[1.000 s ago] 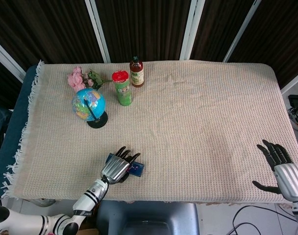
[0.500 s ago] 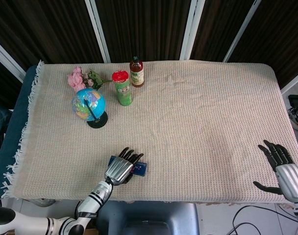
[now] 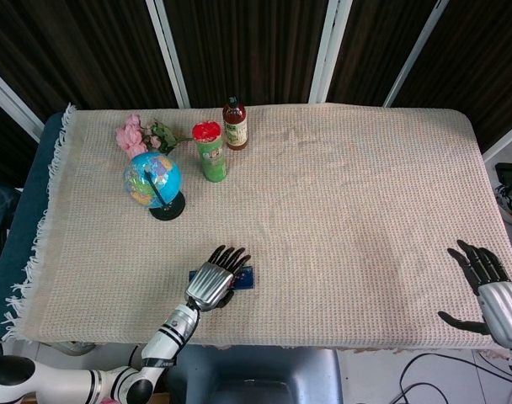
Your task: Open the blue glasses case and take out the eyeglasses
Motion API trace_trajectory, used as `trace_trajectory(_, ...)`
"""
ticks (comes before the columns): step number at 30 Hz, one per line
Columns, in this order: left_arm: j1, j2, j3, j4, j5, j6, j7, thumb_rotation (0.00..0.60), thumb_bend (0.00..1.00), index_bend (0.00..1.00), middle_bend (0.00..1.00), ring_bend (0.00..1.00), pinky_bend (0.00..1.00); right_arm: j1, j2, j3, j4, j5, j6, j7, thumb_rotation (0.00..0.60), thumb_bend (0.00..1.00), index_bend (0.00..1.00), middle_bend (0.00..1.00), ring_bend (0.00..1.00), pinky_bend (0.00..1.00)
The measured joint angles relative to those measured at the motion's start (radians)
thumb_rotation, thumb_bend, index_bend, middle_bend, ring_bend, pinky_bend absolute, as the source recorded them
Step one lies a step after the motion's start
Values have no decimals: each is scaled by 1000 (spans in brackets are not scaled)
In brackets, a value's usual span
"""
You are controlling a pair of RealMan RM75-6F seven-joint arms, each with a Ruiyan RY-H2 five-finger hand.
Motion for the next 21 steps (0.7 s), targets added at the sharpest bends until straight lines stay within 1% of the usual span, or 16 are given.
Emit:
trace_trajectory(2,6,5,10,-14,13,3,-9,600,371,2,0,0,3,0,-1,0,1,0,0,0,600,177,0,0,0,0)
trace_trajectory(3,10,6,14,-19,22,5,-18,600,375,18,0,0,3,0,-1,0,0,0,-1,-1,600,177,0,0,0,0)
trace_trajectory(6,25,1,25,-25,71,28,-65,600,384,110,10,0,3,1,-2,-1,-3,-1,-5,-7,600,177,0,0,0,0)
trace_trajectory(7,30,-7,28,-19,99,43,-85,600,386,134,14,0,3,2,-1,-2,-4,-2,-6,-9,600,178,0,0,0,0)
trace_trajectory(11,46,-43,32,36,178,83,-137,600,389,167,15,0,3,0,-1,-2,-3,-4,-1,-4,600,177,0,0,0,0)
trace_trajectory(15,57,-69,27,81,185,90,-146,600,392,222,19,0,3,0,0,-1,1,-2,-1,3,600,177,0,0,0,0)
trace_trajectory(21,65,-82,16,101,177,76,-138,600,392,240,21,0,3,0,1,-1,0,-2,-1,4,600,177,0,0,0,0)
